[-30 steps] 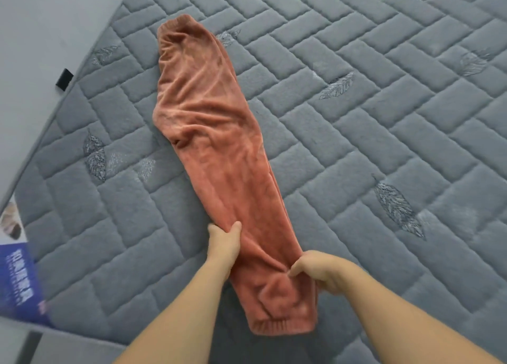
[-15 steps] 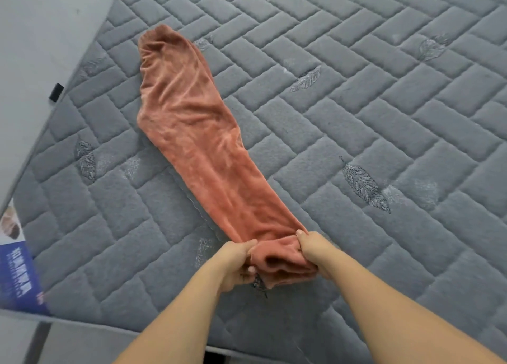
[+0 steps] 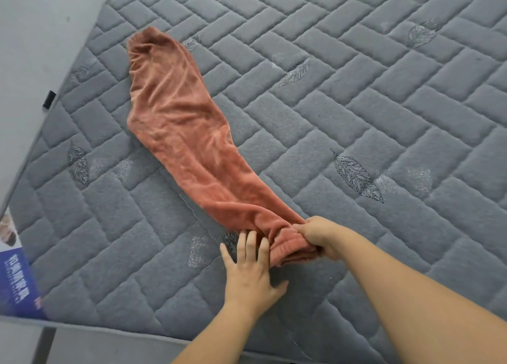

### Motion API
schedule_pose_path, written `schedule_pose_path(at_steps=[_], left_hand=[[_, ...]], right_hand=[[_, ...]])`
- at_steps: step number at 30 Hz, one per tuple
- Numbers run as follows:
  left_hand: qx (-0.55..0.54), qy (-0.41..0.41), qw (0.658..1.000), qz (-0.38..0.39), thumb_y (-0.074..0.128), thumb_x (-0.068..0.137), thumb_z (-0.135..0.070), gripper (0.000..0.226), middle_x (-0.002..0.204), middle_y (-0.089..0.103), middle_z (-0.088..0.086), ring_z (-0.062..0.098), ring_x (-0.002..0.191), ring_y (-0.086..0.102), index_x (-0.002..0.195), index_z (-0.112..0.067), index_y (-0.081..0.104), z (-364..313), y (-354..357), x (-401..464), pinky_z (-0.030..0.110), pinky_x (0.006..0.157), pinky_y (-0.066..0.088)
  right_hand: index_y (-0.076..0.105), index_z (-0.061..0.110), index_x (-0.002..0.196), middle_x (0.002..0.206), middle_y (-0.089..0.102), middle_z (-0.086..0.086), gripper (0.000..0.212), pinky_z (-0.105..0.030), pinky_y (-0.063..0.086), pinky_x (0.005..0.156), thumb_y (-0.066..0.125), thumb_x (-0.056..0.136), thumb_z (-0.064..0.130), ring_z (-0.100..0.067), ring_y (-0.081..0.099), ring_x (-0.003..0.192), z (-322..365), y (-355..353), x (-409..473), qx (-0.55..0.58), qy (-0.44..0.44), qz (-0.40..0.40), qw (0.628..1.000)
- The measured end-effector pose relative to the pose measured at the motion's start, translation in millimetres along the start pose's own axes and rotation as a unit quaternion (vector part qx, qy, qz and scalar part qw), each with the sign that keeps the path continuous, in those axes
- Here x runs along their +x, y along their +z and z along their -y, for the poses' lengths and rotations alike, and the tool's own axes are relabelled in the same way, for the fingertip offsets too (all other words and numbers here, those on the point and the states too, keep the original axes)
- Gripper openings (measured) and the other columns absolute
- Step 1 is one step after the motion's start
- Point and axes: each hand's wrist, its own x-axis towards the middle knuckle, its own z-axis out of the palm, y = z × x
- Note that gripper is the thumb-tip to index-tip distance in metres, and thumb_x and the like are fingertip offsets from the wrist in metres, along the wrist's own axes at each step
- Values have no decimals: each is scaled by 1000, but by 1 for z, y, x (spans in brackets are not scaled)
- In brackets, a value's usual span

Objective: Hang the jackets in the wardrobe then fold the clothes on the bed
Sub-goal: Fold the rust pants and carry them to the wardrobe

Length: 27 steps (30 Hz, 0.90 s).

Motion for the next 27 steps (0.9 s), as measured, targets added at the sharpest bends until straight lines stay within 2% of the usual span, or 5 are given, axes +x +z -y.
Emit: schedule_pose_path(at_steps=[4,8,13,20,27], left_hand=[[12,-35,999,-6,85,51,-51,53,94,62,11,30,90,60,85,-14,65,-27,-3,28,54,78,53],[40,10,999,12,86,50,-35,36,72,59,5,26,65,59,71,-18,63,-33,-2,41,34,59,49],[32,79,981,176,51,92,-20,26,113,65,12,34,102,63,113,-10,63,-42,-19,50,37,81,50],[-260,55,778,569,60,84,-16,4,76,68,3,27,81,67,86,-13,62,-113,-67,13,30,70,56],[-508,-82,697,498,45,89,0,32,94,66,21,31,75,65,119,-2,58,1,-162,75,36,63,57]], right_hand=[[57,1,112,110,63,-26,26,-56,56,79,47,100,22,-41,65,100,-8,-7,4,5,-29,-33,999],[57,10,85,81,59,-10,11,-24,48,48,50,94,13,-21,58,71,-18,-19,8,-33,-69,-48,996],[53,5,76,61,56,-12,16,-20,38,37,45,90,1,-20,53,42,-27,-37,2,-150,-35,-39,987],[56,11,87,71,59,-3,29,-20,46,54,31,100,12,-12,55,60,-50,-104,-68,-266,209,225,914],[42,19,62,51,38,1,33,-22,31,44,39,92,31,-12,35,43,52,-90,-78,-30,41,89,995]])
